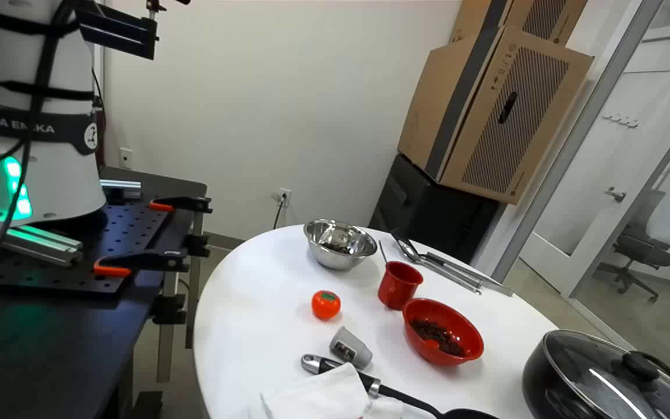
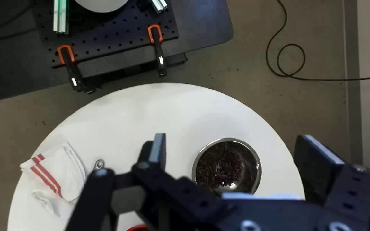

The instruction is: Pick up the spoon and stir the objects in the silver bowl

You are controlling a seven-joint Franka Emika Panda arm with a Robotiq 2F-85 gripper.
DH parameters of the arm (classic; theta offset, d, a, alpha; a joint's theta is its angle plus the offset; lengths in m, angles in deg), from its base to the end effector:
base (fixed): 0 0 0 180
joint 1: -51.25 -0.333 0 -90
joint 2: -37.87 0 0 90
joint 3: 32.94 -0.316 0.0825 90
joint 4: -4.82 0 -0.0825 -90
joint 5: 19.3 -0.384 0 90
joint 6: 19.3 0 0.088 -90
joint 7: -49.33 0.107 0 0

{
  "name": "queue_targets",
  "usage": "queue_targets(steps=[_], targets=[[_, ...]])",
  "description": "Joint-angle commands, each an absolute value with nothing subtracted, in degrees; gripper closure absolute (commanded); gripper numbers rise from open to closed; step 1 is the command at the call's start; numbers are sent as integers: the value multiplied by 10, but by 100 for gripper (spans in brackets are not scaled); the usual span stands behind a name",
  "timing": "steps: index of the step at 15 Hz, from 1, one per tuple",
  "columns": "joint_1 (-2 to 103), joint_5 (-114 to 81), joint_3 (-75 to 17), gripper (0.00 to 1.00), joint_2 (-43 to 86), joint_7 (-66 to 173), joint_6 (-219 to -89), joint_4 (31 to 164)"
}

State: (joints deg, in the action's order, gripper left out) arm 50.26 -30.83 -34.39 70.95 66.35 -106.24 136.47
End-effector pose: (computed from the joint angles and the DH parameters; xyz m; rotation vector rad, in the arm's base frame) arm 0.3524 0.0388 0.5465 -2.9438 0.3995 0.3450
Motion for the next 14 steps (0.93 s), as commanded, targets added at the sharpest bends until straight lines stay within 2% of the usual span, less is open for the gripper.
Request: queue_targets(steps=[1, 9, 14], targets=[[515, -312, -354, 0, 709, 658, -1060, 1363], [518, -315, -354, 0, 709, 666, -1068, 1365], [546, -316, -332, 0, 676, 649, -1187, 1362]])
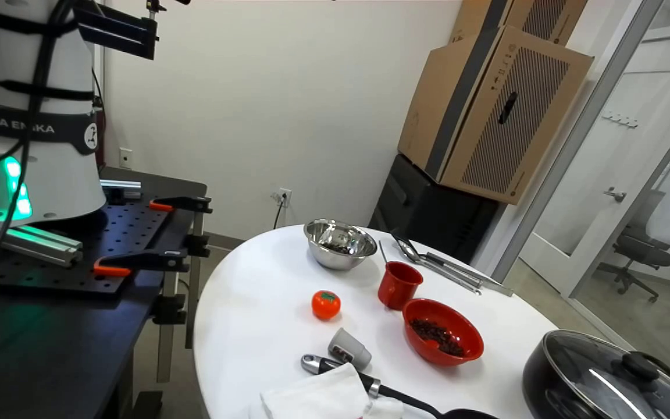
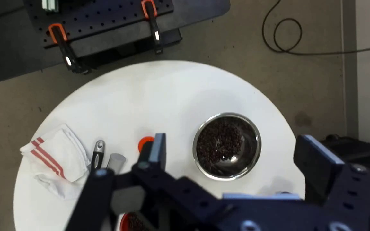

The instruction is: Pick up the spoon and stir the objects in the silver bowl

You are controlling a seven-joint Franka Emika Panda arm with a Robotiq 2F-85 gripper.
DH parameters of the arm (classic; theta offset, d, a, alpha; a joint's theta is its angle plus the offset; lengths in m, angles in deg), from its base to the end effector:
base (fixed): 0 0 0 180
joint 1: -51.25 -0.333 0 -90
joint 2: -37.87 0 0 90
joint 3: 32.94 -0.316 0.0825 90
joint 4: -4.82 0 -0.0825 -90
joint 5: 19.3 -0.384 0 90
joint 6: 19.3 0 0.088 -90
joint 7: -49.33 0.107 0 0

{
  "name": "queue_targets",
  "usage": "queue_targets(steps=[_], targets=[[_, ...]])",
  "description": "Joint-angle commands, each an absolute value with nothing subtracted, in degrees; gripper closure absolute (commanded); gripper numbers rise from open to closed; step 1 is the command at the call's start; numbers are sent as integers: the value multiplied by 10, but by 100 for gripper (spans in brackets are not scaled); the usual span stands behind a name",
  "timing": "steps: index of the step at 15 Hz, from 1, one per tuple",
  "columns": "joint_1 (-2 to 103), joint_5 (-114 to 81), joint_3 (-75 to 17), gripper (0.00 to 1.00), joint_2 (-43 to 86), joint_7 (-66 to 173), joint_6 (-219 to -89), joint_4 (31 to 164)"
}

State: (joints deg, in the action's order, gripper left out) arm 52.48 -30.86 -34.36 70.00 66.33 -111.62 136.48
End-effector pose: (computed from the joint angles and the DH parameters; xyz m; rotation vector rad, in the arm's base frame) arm 0.3684 0.0234 0.5468 -2.9284 0.4710 0.2259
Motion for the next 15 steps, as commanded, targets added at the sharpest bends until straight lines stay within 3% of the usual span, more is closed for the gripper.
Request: queue_targets(steps=[1, 4, 15], targets=[[551, -313, -328, 0, 668, 645, -1216, 1363], [574, -281, -316, 0, 620, 641, -1281, 1364], [623, -154, -262, 0, 435, 657, -1292, 1331]])
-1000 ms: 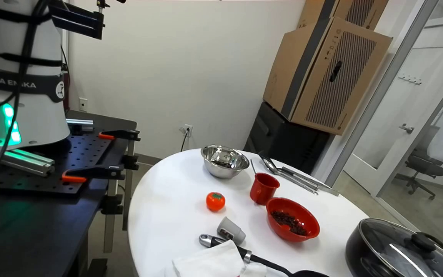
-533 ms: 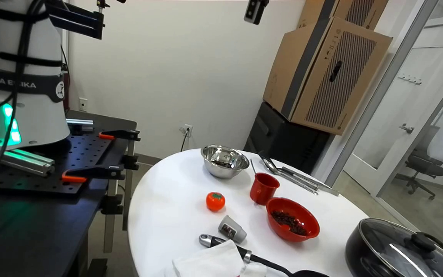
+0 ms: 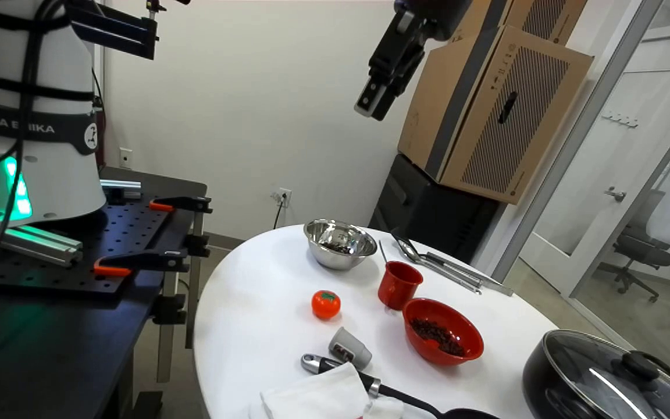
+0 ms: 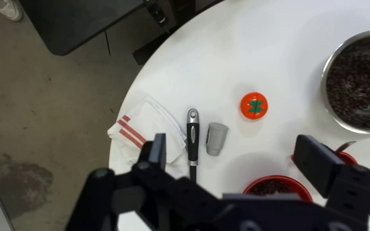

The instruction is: Pick up the spoon and stir the objects in the silver bowl

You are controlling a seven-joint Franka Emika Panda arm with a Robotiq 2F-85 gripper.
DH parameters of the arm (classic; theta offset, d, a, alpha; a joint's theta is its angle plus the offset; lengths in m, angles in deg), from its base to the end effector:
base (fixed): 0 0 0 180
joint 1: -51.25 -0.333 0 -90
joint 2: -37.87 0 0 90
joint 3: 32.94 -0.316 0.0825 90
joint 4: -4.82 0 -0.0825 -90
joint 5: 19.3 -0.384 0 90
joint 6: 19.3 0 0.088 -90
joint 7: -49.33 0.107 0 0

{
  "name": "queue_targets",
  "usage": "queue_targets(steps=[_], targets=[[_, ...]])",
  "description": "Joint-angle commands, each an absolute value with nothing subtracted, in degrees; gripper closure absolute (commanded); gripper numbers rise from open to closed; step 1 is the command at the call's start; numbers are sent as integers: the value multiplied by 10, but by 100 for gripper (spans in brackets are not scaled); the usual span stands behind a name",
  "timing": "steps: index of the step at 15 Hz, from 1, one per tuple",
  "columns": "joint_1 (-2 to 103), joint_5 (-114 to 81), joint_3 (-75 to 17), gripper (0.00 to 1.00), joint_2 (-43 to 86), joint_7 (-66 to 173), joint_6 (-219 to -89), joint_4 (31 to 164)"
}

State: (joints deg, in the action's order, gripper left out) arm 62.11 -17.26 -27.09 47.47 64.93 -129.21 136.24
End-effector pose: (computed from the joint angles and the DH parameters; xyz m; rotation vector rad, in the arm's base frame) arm 0.4421 -0.1359 0.4027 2.9965 -0.8375 -0.3258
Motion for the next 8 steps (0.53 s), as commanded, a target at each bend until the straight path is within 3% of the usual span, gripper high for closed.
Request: queue_targets(steps=[1, 8], targets=[[621, -153, -261, 0, 431, 660, -1273, 1318], [617, -169, -256, 0, 435, 644, -1289, 1333]])
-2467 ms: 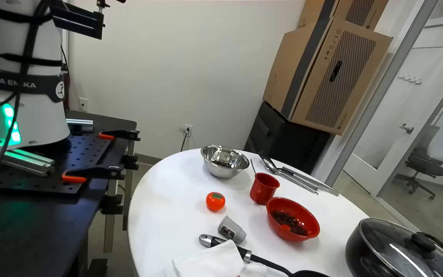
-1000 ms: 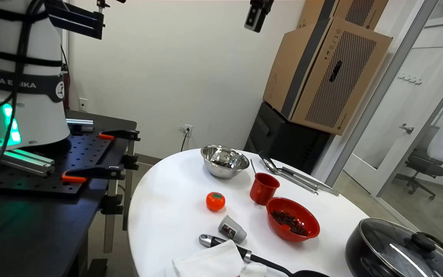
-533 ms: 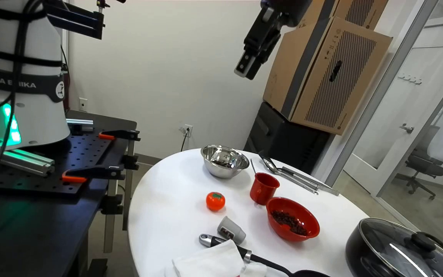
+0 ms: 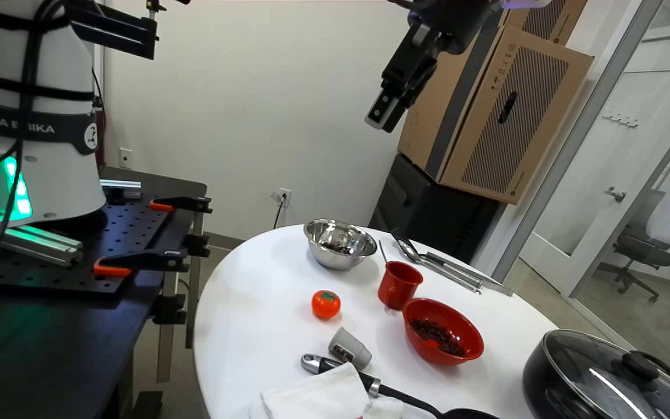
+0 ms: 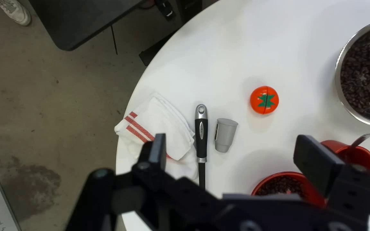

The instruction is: Pick up the spoon and stir the objects in the silver bowl

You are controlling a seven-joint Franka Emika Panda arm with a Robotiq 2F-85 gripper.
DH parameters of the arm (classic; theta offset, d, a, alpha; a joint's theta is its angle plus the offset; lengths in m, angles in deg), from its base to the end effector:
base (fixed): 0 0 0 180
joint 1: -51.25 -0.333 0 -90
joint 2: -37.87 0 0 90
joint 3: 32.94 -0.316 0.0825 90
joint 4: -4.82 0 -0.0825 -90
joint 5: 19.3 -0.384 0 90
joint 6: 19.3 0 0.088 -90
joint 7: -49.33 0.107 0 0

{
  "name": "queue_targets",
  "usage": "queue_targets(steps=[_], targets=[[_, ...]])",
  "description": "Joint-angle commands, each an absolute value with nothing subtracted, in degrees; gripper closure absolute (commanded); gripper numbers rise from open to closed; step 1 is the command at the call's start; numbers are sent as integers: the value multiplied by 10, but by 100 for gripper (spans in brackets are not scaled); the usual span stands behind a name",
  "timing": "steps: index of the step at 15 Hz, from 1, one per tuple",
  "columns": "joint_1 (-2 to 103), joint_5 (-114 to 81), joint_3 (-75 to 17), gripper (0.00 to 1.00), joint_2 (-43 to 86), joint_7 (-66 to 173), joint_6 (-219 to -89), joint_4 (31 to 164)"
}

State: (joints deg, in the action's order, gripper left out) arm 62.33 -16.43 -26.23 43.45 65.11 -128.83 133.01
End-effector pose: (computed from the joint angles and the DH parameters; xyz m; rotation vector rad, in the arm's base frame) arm 0.4567 -0.1507 0.3936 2.9702 -0.8571 -0.3560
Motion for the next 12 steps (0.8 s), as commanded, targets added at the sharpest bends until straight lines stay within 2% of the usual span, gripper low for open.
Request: queue_targets(steps=[1, 12], targets=[[617, -168, -256, 0, 429, 645, -1313, 1343], [630, -152, -219, 0, 285, 633, -1514, 1382]])
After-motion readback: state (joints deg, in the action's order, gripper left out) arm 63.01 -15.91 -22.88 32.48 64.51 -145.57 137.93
